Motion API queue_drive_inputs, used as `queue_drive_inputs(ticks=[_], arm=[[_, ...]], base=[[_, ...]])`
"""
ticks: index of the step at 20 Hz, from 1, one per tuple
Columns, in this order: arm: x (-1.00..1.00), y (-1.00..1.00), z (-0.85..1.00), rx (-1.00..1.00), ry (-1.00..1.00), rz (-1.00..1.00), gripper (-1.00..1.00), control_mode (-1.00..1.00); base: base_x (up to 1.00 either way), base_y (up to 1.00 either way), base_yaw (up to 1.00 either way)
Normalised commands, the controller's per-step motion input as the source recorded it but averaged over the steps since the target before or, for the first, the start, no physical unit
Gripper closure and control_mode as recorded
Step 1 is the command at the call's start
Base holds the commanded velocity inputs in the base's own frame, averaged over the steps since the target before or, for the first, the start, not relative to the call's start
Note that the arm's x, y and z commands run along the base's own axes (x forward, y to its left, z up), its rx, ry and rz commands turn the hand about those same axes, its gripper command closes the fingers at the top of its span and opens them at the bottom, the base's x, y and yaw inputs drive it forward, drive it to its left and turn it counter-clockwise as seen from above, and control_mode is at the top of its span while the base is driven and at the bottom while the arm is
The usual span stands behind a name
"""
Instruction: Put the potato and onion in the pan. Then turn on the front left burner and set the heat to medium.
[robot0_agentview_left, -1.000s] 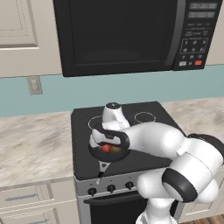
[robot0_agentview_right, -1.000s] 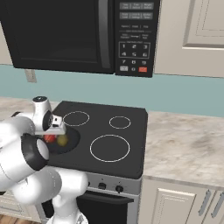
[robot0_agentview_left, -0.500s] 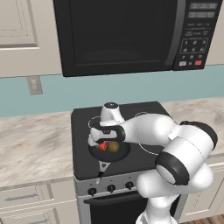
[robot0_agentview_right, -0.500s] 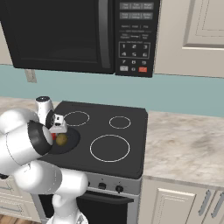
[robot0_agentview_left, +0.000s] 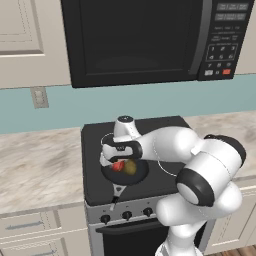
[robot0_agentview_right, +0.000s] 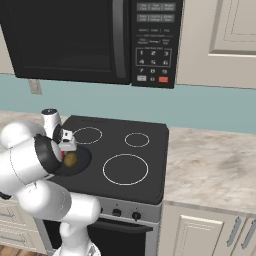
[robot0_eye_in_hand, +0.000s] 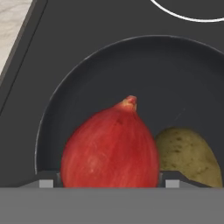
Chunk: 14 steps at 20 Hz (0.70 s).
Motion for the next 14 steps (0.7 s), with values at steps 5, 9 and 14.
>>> queue_drive_inputs(ticks=[5,9,14], arm=[[0.00,0.00,0.00,0.00,0.00,0.01,-1.00,-1.00],[-0.02,0.00,0.06,0.00,0.00,0.00,-1.00,-1.00],[-0.09,0.00,0.14,0.00,0.00,0.00,-1.00,-1.00]], base=[[0.00,0.00,0.00],[0.00,0.00,0.00],[0.00,0.00,0.00]])
